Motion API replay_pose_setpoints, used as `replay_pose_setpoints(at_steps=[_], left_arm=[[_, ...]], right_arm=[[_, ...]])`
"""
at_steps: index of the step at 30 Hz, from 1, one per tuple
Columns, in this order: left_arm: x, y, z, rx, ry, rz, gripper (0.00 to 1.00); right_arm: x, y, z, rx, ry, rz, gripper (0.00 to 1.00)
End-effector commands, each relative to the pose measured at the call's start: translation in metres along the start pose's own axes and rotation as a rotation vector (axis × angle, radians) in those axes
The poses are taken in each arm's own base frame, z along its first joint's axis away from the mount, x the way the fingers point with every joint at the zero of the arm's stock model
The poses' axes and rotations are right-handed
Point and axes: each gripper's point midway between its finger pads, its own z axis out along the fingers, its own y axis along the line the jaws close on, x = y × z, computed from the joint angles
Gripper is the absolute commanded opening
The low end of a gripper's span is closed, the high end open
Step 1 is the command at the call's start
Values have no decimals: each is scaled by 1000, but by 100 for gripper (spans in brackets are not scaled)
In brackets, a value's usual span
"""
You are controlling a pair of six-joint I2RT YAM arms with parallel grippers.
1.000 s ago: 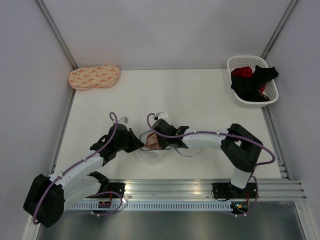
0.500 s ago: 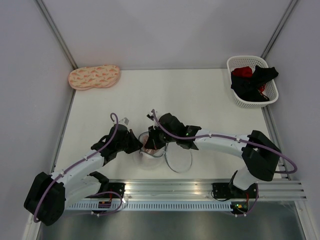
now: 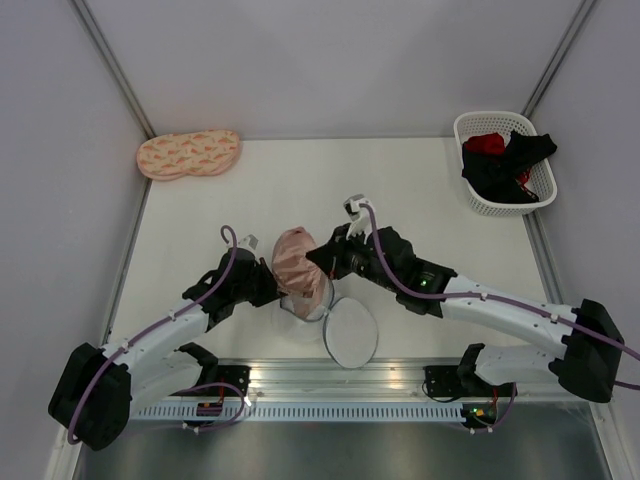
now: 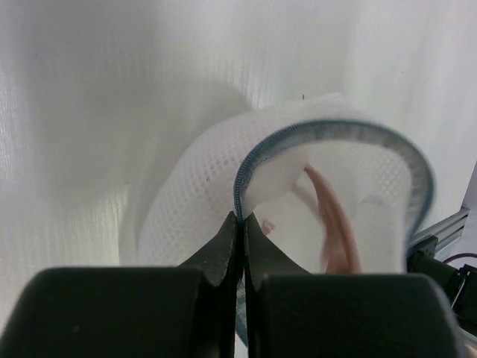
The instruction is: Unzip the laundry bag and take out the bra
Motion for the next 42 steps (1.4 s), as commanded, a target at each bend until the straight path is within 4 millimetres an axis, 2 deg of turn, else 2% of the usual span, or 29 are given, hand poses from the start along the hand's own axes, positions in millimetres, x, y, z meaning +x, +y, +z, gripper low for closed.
replay_pose_setpoints(at_steps=[1,3,6,7,8,9,11,12,14,16,21,22,23,24,25,26,27,28,29,30,31,32,33,34,36,37,39,40,42], left_arm=[[-7,-11,-3,38,-26,-16,2],[-8,-12,-3,41,-26,-18,2],[-8,-14,-4,46,-23,-18,2],[-9,-15,-4,48,-26,-19,2],[-8,-15,-4,48,-23,-19,2],[-8,-16,-5,52,-23,-19,2],[-8,-16,-7,52,-27,-18,2],[-9,-16,-8,55,-31,-18,2],[-9,-15,-9,51,-34,-17,2],[-9,-15,-12,51,-36,-16,2],[-7,-12,-15,46,-36,-17,2],[-7,-13,-16,50,-38,-17,2],[-6,-13,-16,51,-36,-19,2],[-6,-14,-17,53,-36,-21,2],[-6,-14,-19,58,-37,-23,2],[-6,-16,-20,63,-38,-23,2],[-7,-16,-21,64,-42,-25,2],[-7,-16,-23,67,-46,-25,2],[-8,-17,-24,71,-48,-25,2],[-8,-17,-25,72,-49,-25,2],[-6,-17,-26,74,-44,-26,2],[-6,-19,-27,81,-44,-27,2],[-6,-20,-28,84,-44,-28,2],[-6,-21,-29,88,-39,-29,2],[-4,-21,-32,93,-35,-27,2],[-4,-22,-33,97,-37,-29,2],[-3,-22,-37,105,-39,-31,2],[-3,-22,-38,104,-40,-33,2],[-2,-21,-42,103,-41,-31,2]], right_arm=[[-95,-10,-30,157,-392,53,0],[-110,-29,-44,287,-457,54,0],[-127,-41,-57,395,-508,41,0],[-140,-44,-65,440,-545,17,0],[-141,-50,-68,490,-537,-6,0],[-158,-48,-76,526,-569,-13,0],[-167,-64,-86,634,-570,-43,0],[-183,-60,-93,648,-599,-39,0],[-199,-73,-106,727,-621,-67,0],[-217,-72,-118,756,-656,-82,0],[-263,-89,-151,863,-723,-116,0],[-281,-96,-161,895,-757,-110,0],[-289,-100,-167,917,-764,-113,0],[-307,-98,-179,930,-807,-103,0],[-316,-115,-184,990,-811,-101,0],[-323,-123,-189,1023,-813,-99,0],[-342,-119,-201,1021,-855,-85,1],[-350,-143,-204,1092,-852,-81,0],[-355,-153,-209,1128,-844,-79,0],[-374,-150,-220,1124,-889,-66,0],[-381,-177,-224,1193,-882,-60,0],[-387,-187,-229,1219,-883,-57,1],[-402,-188,-240,1228,-925,-48,1],[-407,-216,-243,1285,-920,-39,0],[-420,-240,-248,1331,-942,-24,0],[-425,-256,-261,1362,-969,-4,0],[-434,-273,-272,1390,-1003,21,0],[-434,-297,-278,1433,-1012,40,0],[-431,-325,-281,1485,-1015,54,0]])
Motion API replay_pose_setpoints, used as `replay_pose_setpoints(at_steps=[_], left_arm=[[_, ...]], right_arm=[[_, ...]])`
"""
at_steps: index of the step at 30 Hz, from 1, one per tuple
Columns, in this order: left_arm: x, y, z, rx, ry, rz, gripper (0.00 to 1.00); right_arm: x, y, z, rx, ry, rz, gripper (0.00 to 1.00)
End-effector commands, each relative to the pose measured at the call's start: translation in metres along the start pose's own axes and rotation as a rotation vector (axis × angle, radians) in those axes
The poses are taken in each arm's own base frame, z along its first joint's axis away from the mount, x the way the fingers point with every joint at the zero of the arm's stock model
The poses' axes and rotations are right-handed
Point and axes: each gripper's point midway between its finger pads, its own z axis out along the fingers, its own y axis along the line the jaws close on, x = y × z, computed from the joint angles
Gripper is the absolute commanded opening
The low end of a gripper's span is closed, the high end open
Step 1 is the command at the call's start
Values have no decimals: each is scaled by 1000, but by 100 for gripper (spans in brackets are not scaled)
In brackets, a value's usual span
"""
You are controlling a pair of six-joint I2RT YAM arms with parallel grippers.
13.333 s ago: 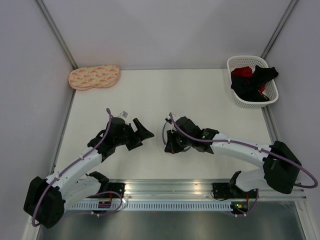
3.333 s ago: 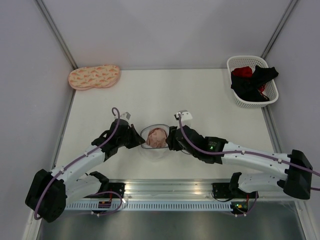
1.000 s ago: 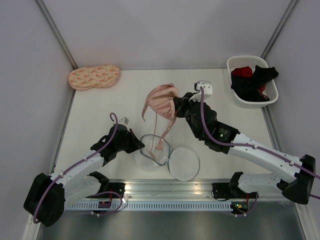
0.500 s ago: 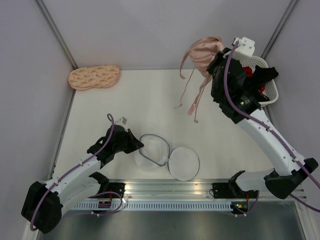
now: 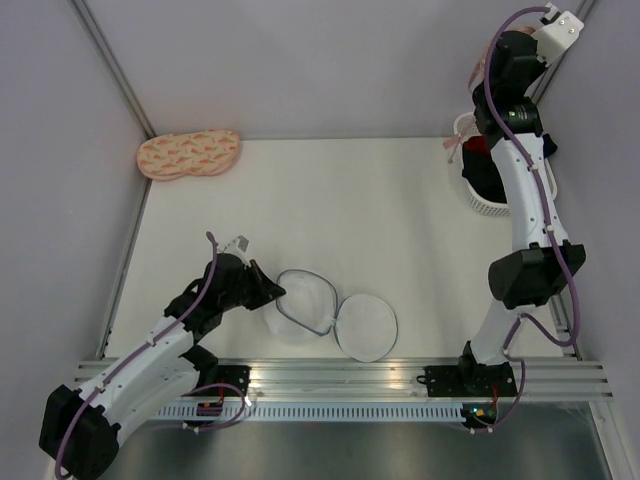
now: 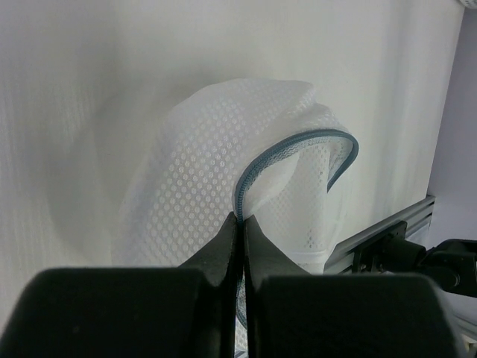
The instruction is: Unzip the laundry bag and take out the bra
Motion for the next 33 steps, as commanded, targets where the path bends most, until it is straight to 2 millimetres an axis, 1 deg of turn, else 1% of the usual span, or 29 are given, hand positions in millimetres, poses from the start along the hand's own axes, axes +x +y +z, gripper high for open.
replay_pose_setpoints(at_steps=[1,2,3,4,5,6,7,9,10,11,12,13,14,15,18,19,20,22,23,24,25,27,29,30,32,33], left_arm=[[3,-6,-8,21,13,-27,2],[3,-4,-9,19,13,-27,2],[4,-4,-10,15,16,-28,2],[5,-3,-11,15,13,-26,2],[6,-1,-11,12,14,-26,2],[7,0,-11,9,17,-29,2],[8,2,-11,5,20,-28,2],[11,6,-11,-5,24,-36,2],[13,10,-9,-18,28,-39,2],[14,12,-8,-24,30,-44,2],[15,13,-7,-28,32,-47,2],[16,15,-5,-35,37,-51,2],[17,17,-4,-40,41,-52,2],[17,17,-3,-42,44,-52,2],[19,19,0,-52,56,-53,2],[19,20,0,-56,57,-54,2],[19,20,1,-54,58,-55,2],[19,20,2,-58,57,-56,2],[19,20,2,-58,57,-57,2],[19,20,2,-60,60,-59,2],[19,19,2,-59,59,-59,2],[19,19,3,-60,60,-62,2],[19,21,3,-65,56,-67,2],[19,21,3,-65,58,-70,2],[19,21,3,-67,57,-75,2],[20,22,4,-68,57,-77,2]], right_arm=[[1,-24,36,92,-34,24,0],[3,-30,44,114,-43,31,0],[8,-32,49,124,-40,32,0],[16,-52,68,176,-39,20,0],[21,-59,75,195,-36,19,0],[22,-64,81,201,-38,32,0],[29,-77,93,234,-34,24,1],[30,-88,103,253,-41,36,0],[25,-99,110,270,-53,50,1],[23,-104,113,276,-59,63,0],[14,-105,115,271,-74,84,1],[10,-112,123,264,-80,106,0],[5,-114,126,260,-89,115,0],[-4,-116,129,259,-108,130,1],[-21,-119,138,210,-127,166,0],[-25,-124,141,209,-136,179,0],[-27,-119,144,166,-128,183,0],[-23,-126,150,169,-121,182,0],[-19,-122,153,139,-104,186,0],[-7,-123,159,131,-80,177,0],[0,-126,163,131,-64,174,1],[32,-119,173,73,10,157,0],[59,-119,178,60,79,138,0],[86,-117,183,39,140,134,1],[126,-120,184,33,243,112,0],[153,-122,185,35,304,107,0]])
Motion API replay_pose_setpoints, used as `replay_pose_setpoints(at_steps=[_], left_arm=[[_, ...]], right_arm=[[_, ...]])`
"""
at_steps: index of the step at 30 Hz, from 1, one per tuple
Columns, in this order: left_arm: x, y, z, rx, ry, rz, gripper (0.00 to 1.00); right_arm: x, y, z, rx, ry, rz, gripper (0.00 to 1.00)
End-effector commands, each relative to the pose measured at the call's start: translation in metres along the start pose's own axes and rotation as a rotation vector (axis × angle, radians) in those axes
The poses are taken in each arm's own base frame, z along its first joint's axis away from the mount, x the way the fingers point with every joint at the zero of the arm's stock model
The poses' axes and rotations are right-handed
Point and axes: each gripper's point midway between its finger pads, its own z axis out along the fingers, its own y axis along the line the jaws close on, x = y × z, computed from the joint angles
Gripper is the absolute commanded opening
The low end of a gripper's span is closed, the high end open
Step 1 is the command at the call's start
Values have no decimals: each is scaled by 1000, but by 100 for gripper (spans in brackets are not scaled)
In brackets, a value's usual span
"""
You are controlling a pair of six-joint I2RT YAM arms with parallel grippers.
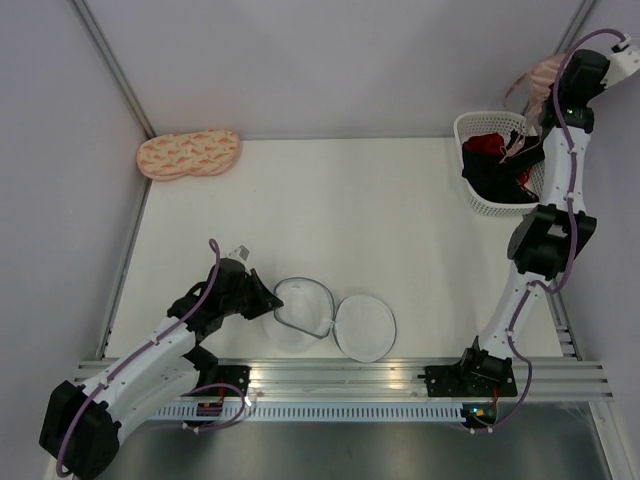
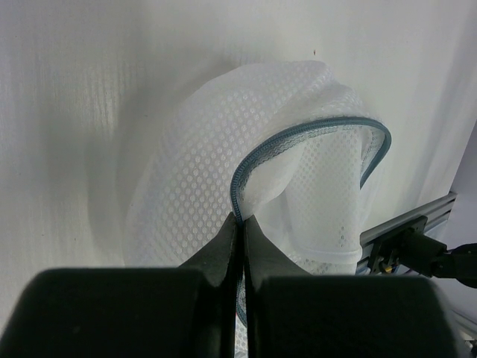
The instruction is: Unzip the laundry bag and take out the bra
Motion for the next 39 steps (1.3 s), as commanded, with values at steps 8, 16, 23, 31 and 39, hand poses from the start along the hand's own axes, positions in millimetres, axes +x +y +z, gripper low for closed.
replay_pose_setpoints(at_steps=[8,16,23,31,39], left_arm=[[-6,-10,5,34,-18,-40,2],[-10,-18,1,70,-38,-45,2],[-11,-24,-8,120,-64,-52,2],[-10,-28,-18,173,-91,-57,2],[0,-23,-19,198,-71,-52,2]], right_arm=[[186,-59,-5,99,472,-80,5],[138,-16,-50,-45,450,-108,89],[98,18,-167,-123,400,-218,98],[166,-2,-362,-336,561,-169,98],[256,-71,-514,-532,884,-224,98]])
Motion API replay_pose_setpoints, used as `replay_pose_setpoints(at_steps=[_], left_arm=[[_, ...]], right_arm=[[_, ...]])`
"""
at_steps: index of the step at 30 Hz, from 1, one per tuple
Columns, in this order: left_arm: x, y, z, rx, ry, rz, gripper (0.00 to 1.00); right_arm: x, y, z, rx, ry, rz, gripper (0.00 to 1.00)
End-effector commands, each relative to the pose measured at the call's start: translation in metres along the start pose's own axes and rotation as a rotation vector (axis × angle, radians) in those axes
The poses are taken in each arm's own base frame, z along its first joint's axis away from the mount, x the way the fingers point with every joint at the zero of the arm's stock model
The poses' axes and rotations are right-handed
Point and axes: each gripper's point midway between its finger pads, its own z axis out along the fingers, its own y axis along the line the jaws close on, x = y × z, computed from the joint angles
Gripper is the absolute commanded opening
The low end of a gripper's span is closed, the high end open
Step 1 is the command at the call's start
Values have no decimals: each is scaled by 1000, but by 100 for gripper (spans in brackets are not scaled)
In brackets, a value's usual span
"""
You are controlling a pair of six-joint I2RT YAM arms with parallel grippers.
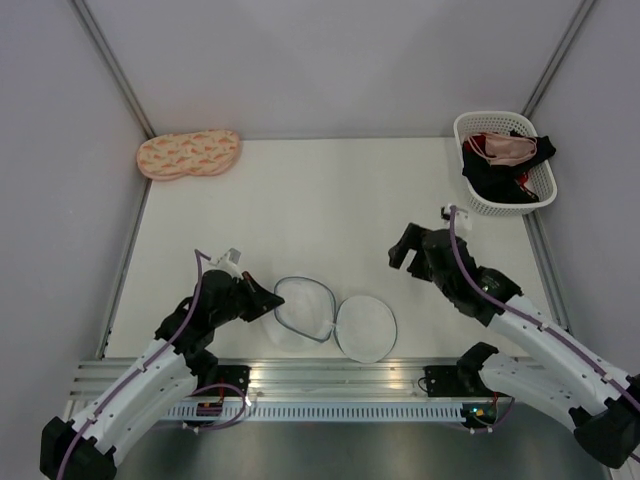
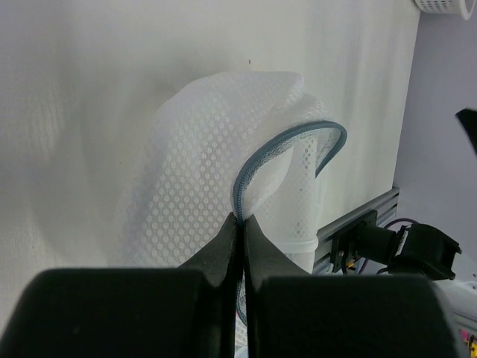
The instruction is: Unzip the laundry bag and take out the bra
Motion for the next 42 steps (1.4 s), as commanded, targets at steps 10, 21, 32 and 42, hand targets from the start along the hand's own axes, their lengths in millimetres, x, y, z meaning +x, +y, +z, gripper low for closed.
replay_pose_setpoints(at_steps=[10,21,32,42], left_arm=[[12,4,2,39,27,-24,2],[15,14,5,4,39,-19,2],[17,14,6,8,46,-30,2],[16,12,3,17,41,-31,2]], right_arm=[[169,-12,-28,3,297,-59,92],[246,-26,-48,48,357,-61,90],[281,-10,-56,1,361,-97,43],[238,5,-66,3,230,-158,0]])
